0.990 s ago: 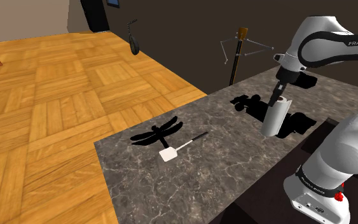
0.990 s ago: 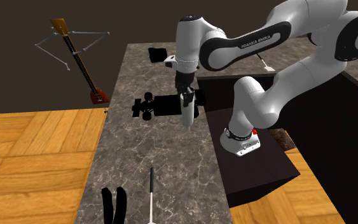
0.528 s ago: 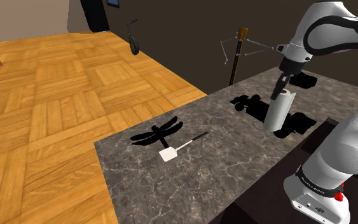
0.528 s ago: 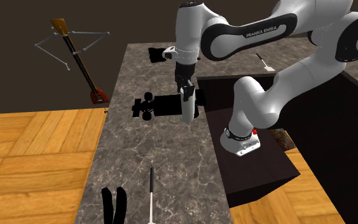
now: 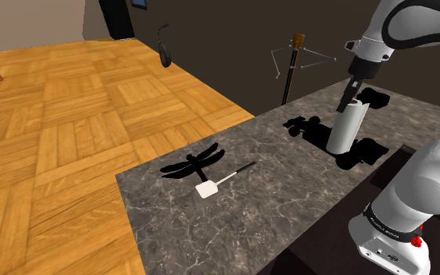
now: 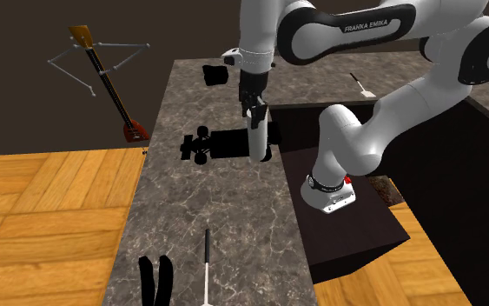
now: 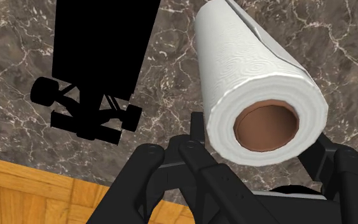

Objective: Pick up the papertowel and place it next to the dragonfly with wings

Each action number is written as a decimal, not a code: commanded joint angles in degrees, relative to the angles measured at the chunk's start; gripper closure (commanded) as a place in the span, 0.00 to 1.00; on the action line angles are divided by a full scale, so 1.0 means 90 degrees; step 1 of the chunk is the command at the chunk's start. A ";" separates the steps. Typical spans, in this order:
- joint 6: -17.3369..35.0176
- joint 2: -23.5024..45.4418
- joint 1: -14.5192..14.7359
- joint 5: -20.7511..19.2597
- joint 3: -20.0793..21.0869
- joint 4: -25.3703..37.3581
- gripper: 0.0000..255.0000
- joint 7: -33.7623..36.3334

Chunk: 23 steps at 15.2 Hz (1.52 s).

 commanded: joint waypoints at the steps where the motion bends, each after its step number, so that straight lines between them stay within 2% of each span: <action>1: -0.0171 0.0016 0.0011 0.0020 0.0018 0.0186 1.00 -0.0005; 23: -0.1821 0.0558 0.0195 0.0281 0.0250 0.2381 1.00 0.0059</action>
